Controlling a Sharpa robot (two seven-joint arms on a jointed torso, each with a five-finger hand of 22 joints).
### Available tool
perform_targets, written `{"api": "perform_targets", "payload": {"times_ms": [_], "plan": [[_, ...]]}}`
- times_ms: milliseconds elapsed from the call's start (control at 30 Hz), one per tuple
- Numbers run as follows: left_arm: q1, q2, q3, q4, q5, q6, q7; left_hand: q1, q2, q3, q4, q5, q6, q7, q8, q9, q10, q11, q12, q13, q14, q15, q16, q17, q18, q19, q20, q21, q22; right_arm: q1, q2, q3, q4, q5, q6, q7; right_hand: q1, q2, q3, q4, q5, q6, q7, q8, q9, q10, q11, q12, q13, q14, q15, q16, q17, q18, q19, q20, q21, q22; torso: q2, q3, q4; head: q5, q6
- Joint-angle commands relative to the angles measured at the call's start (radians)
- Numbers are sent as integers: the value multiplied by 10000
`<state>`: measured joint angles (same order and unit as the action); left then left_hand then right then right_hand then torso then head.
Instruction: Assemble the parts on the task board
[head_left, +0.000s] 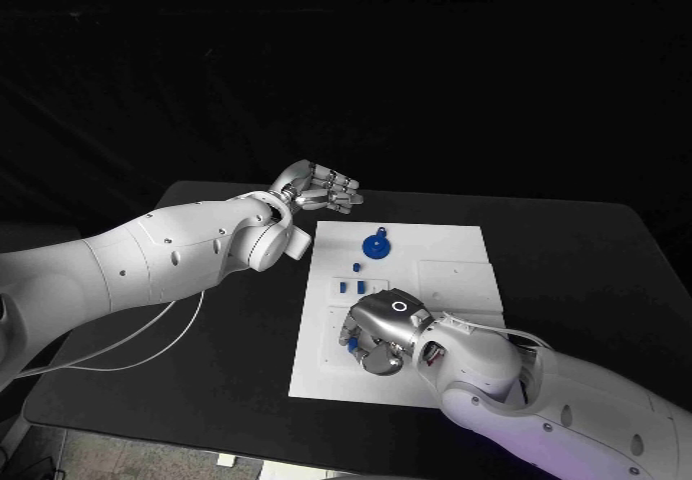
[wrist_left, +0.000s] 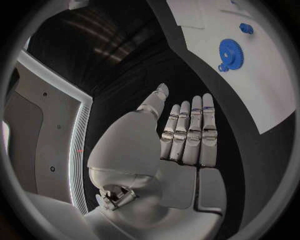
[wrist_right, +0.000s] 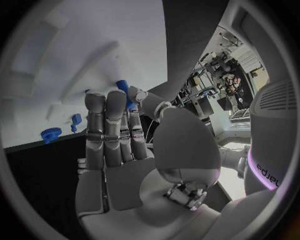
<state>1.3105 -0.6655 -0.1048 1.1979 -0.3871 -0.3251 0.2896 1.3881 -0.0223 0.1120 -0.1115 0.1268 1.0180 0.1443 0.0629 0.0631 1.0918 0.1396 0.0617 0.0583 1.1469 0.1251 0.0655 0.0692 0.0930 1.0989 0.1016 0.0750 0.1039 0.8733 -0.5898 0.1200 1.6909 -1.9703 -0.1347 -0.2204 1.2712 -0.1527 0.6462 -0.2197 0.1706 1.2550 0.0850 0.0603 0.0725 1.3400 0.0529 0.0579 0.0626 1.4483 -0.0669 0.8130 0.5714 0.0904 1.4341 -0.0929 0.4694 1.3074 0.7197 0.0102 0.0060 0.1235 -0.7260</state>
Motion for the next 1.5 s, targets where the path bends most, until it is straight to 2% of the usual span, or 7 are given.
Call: {"api": "perform_targets", "payload": {"times_ms": [33,233,433,967,1100,1233,1500], "plan": [[9,14,10,13,61,122,38,-29,78,14,52,24,-17,49,45,-10,-87,13,6,-3,-58,11,-43,-12,-7,23,73,31,-9,-87,9,-100,-67,132,439,75,-146,13,-291,92,149,-386,82,10,-66,-269,-146,13,-22,-48,92,-36,13,101,-34,106,-162,379,0,8,2,-10,11],[9,5,10,12,61,130,28,-14,78,14,50,24,-20,49,47,-9,-93,14,5,-3,-66,11,-44,-12,-6,21,73,31,-19,-86,-37,-111,-94,293,-27,59,-213,-476,-1140,290,-579,-1573,230,19,-92,-1785,258,29,-24,-196,366,-80,-53,340,-139,382,-1290,-25,-1,9,-7,-7,1],[9,-1,9,13,61,133,20,-14,78,14,50,24,-20,49,47,-9,-93,14,5,-3,-66,11,-44,-12,-6,21,73,31,-19,-86,-84,-113,-78,365,-472,36,427,-413,-2784,743,-724,-1926,162,19,-99,-2412,386,24,-24,-328,488,-63,-273,554,-14,554,-2420,-492,5,16,-3,-15,13],[8,-4,9,-10,61,152,-3,-11,84,18,48,16,-34,56,44,-10,-92,15,5,-3,-61,11,-44,-12,0,34,70,39,-22,-84,-457,-21,392,806,-2221,71,495,-656,-2811,1263,-1110,-1890,71,16,-101,-2425,384,22,-23,-284,485,48,-413,590,237,569,-2749,-368,-8,21,-16,-102,32],[8,-3,9,-24,61,161,0,-11,84,18,48,16,-34,56,44,-10,-92,15,5,-3,-61,11,-44,-12,0,34,70,39,-22,-82,-660,235,592,1451,-2366,187,360,-548,-2906,1507,-1068,-1867,108,17,-100,-2116,306,22,-24,-215,437,71,-421,533,331,531,-2599,-313,-3,18,-25,-153,63],[5,-4,8,-59,62,186,8,-30,92,13,59,18,-35,55,45,-10,-77,10,8,-3,-52,8,-42,-10,2,38,73,40,-29,-77,-1020,708,754,2514,-2134,154,67,-359,-2656,1895,-952,-1461,208,63,-65,-821,3,112,27,-155,269,101,-393,347,437,400,-2286,-206,-22,25,-26,-236,92],[-39,-86,5,-114,63,361,72,-79,92,-8,77,5,-51,53,45,-9,-21,-9,9,-2,29,-17,-39,-4,-4,77,53,61,-21,16,-2242,1720,744,4995,-791,-323,-249,18,-3084,2155,-833,-606,-165,32,48,1333,-678,577,1192,-101,-191,-63,-365,-230,491,-147,-2310,-196,-146,23,-83,-422,109]]}}
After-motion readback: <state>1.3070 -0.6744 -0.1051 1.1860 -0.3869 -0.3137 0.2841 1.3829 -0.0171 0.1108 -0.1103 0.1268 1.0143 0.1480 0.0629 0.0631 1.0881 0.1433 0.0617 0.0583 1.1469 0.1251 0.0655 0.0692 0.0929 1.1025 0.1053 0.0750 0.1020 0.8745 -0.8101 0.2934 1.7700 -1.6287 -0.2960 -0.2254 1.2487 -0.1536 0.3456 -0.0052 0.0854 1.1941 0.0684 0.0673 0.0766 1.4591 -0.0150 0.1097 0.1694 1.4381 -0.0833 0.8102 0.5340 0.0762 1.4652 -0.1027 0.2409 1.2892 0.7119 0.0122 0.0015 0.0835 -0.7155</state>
